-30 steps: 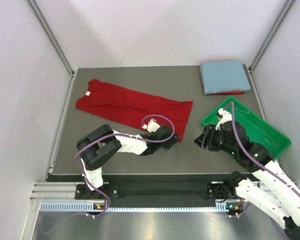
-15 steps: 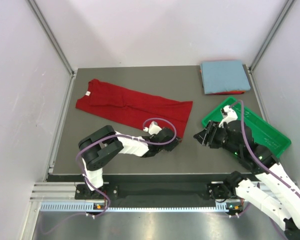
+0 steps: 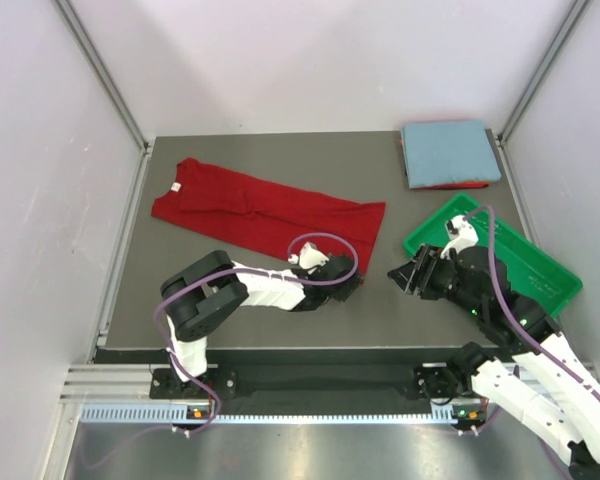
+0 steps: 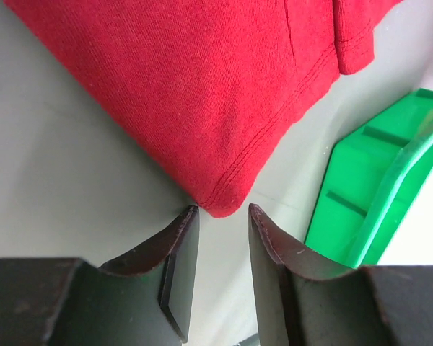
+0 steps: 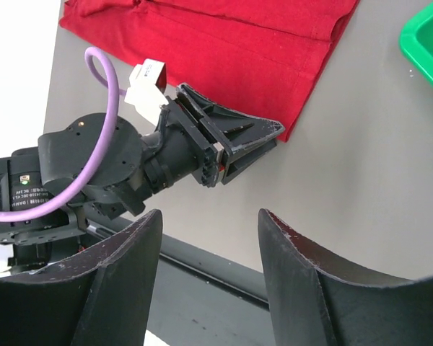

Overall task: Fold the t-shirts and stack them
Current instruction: Fold the tshirt

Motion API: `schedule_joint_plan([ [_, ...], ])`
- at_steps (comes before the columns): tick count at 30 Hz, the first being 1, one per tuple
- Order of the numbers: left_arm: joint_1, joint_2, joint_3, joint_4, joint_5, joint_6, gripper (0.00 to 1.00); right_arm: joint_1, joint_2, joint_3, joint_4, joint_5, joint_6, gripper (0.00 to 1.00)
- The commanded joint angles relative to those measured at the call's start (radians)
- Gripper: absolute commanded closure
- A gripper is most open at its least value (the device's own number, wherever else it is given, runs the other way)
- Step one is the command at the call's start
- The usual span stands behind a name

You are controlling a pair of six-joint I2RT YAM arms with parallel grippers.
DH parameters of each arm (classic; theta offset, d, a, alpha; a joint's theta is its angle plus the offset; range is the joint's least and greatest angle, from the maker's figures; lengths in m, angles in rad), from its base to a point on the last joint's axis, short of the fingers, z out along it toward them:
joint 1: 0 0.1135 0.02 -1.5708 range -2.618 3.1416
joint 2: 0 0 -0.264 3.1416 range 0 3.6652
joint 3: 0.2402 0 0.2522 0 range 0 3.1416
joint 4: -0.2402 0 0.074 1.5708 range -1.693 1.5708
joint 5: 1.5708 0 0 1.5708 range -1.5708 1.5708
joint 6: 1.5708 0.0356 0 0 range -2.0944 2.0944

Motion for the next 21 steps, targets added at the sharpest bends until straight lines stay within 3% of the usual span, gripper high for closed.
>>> schedule_joint_plan([
  [1,-0.009,0.028,0.034,-0.164,-0.054,-0.021,0.61,0.003,-0.009,-0.003,0.061,-0.001,0.007,0.44],
  [21,-0.029,0.119,0.101,-0.278,-0.042,-0.098,0.70,0.003,-0.084,0.058,0.003,-0.045,-0.021,0.42],
])
